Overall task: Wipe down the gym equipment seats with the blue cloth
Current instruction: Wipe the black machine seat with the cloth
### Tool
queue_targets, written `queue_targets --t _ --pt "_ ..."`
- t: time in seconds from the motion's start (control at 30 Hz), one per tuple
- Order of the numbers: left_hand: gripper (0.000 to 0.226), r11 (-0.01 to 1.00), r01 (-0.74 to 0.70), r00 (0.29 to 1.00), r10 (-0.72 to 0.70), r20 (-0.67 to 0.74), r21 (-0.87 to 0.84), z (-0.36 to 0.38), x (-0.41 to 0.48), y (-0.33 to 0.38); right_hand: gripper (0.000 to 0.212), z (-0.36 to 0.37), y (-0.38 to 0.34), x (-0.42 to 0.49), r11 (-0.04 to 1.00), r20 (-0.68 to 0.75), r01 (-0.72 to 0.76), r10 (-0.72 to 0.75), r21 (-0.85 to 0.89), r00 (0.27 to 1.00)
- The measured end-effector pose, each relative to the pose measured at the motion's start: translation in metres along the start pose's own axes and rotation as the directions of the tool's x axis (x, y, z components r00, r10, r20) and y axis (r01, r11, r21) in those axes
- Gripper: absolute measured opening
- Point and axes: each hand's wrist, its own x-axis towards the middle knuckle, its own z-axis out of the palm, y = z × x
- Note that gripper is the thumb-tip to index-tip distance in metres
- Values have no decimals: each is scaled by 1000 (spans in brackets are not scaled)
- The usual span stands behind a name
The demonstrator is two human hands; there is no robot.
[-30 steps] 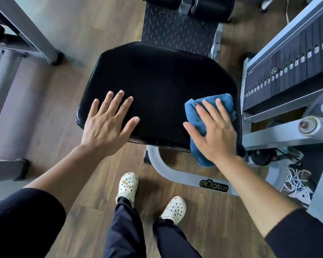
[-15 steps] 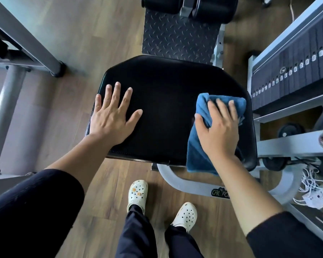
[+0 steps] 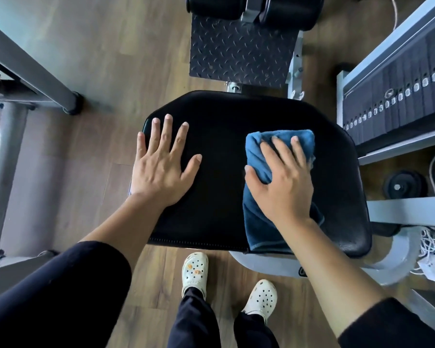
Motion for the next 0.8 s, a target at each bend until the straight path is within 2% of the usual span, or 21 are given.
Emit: queue_targets --t 0.17,0.4,0.63,0.8 --pt "67 1000 18 1000 -18 11 -11 0 2 -1 55 22 -23 42 999 32 -45 44 12 998" --pt "66 999 24 1000 -24 0 -25 0 0 -2 48 2 -28 -5 993 71 99 -103 60 992" --pt "66 999 28 1000 -28 -5 -26 -2 2 0 50 19 -31 32 999 51 -8 7 36 999" --pt "66 999 27 1000 -27 -4 -21 -2 2 -1 49 23 -32 41 996 101 73 -77 48 992"
